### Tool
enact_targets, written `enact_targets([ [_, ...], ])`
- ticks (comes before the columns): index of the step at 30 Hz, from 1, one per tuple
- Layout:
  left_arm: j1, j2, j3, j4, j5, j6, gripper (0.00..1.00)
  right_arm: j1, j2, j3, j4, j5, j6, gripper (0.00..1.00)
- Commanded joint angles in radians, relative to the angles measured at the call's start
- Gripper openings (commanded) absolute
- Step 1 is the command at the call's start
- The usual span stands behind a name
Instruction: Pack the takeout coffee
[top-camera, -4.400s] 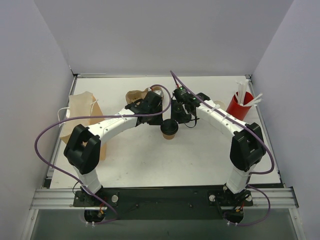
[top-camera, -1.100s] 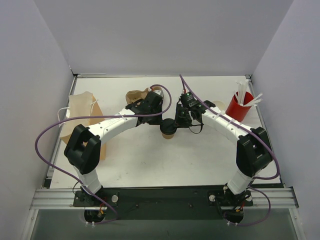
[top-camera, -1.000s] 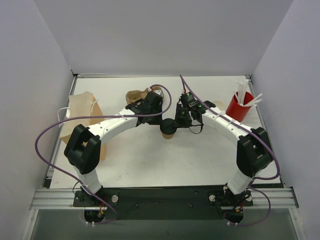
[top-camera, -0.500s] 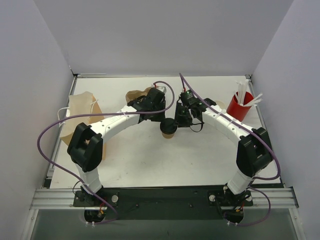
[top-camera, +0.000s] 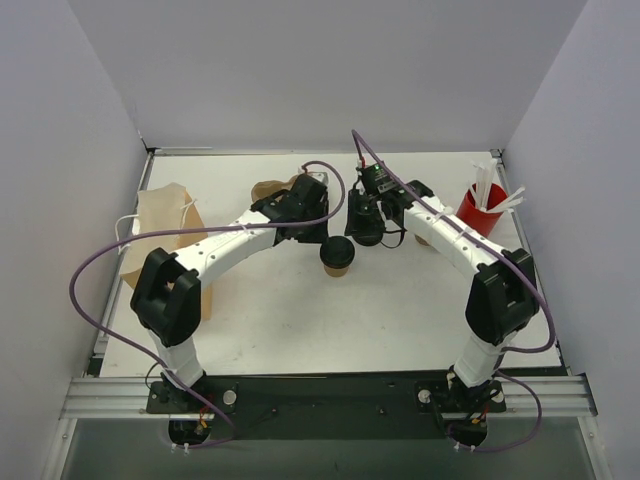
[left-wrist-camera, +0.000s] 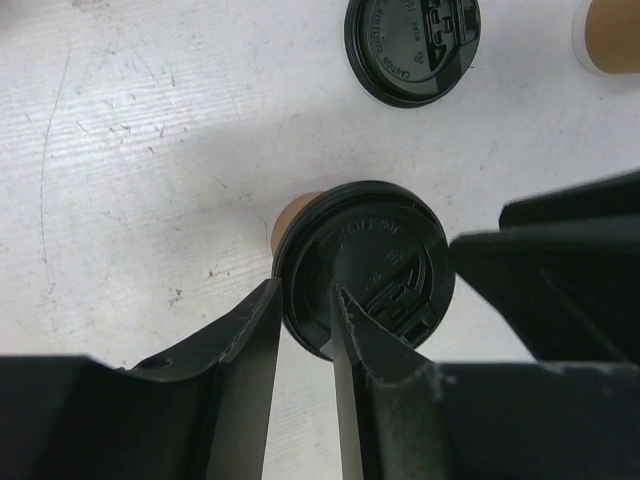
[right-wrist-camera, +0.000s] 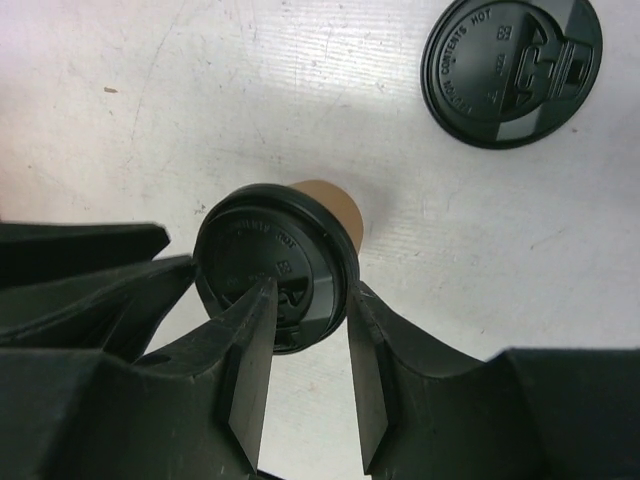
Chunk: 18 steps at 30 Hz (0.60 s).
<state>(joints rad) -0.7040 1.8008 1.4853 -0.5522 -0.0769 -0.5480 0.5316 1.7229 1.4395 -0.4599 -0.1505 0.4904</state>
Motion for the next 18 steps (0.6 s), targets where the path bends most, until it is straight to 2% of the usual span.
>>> enact_targets([
  [1,-0.003,-0.128,-0.072,0.004,-0.008,-0.120,0.36,-0.016,0.040,0.065,-0.017,-0.058,-0.134,0.30],
  [6,-0.014,-0.185,-0.151,0.063,0.000,-0.194,0.34,-0.016,0.079,0.079,-0.013,-0.096,-0.180,0.30],
  [18,-0.025,-0.144,-0.151,0.097,0.026,-0.242,0.31,-0.007,0.090,0.059,0.007,-0.089,-0.190,0.29],
])
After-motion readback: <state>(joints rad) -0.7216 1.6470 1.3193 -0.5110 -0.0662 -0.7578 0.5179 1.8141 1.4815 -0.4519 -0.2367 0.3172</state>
